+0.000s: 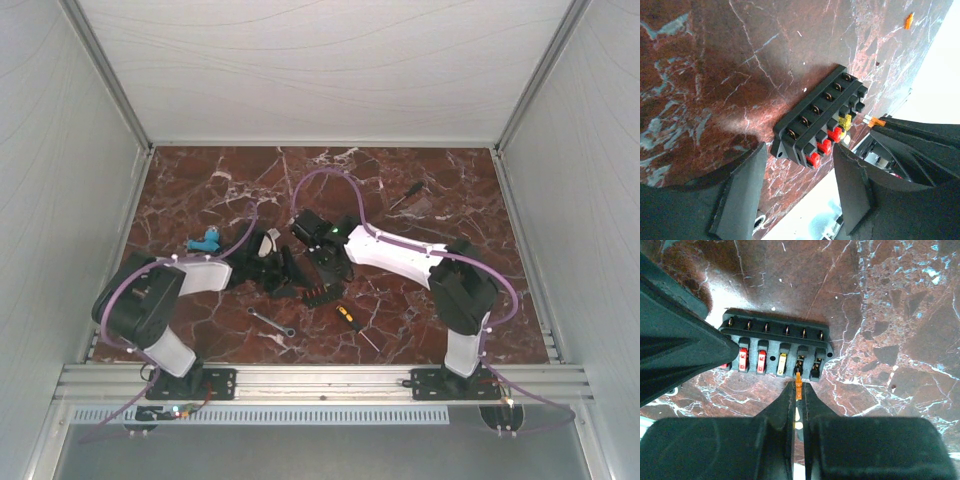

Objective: Snap on the fuse box
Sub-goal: Install the fuse at the fuse box base.

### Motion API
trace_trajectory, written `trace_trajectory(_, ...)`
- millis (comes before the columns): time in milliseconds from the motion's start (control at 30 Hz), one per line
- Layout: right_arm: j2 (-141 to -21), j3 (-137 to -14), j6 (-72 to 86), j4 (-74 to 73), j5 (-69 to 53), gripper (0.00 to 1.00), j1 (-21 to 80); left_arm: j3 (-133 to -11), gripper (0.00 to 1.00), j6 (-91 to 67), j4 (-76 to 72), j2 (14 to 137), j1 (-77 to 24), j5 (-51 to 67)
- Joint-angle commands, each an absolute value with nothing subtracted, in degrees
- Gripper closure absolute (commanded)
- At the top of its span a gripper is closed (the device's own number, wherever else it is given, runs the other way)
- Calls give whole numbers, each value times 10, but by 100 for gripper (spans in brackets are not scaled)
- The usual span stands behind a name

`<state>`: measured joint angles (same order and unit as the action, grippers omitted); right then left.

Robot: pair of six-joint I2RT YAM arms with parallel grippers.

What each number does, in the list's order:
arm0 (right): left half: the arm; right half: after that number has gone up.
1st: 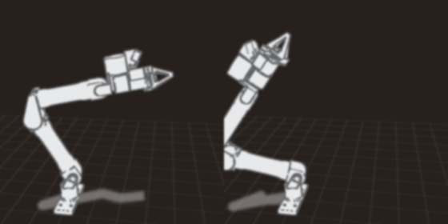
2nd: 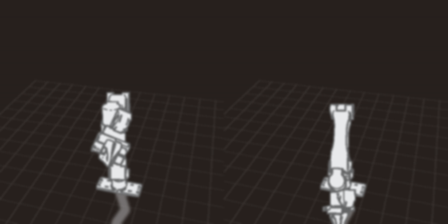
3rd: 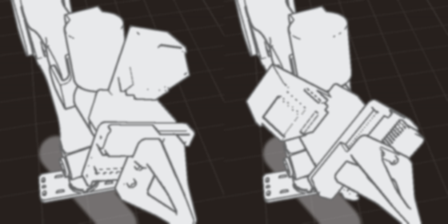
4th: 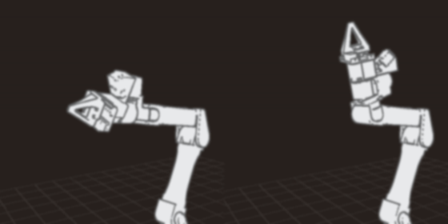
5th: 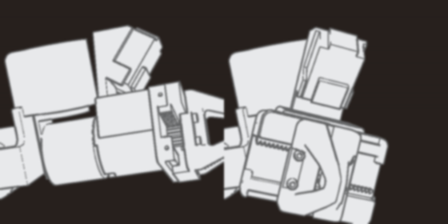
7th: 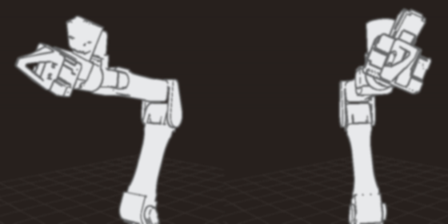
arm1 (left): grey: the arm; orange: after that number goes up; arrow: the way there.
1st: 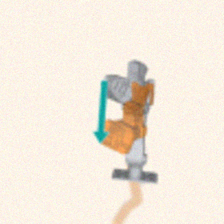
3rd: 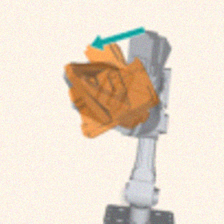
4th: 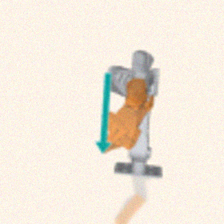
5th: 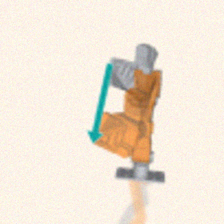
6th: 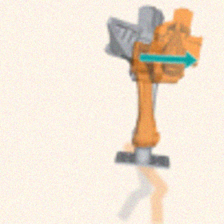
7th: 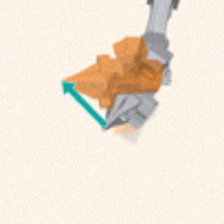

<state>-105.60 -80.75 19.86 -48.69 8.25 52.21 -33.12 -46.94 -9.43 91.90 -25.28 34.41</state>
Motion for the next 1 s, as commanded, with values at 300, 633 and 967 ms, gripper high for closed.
trace_trajectory(300, -1078, -817, 211, -493, 93, 100, 533, -324, 40, -470, -84, 882, -258, 327)
trace_trajectory(633, -1086, -815, 210, -492, 107, 100, 534, -323, 38, -472, -86, 885, -262, 329)
trace_trajectory(967, -1082, -817, 213, -488, 110, 100, 534, -323, 38, -477, -91, 890, -265, 331)
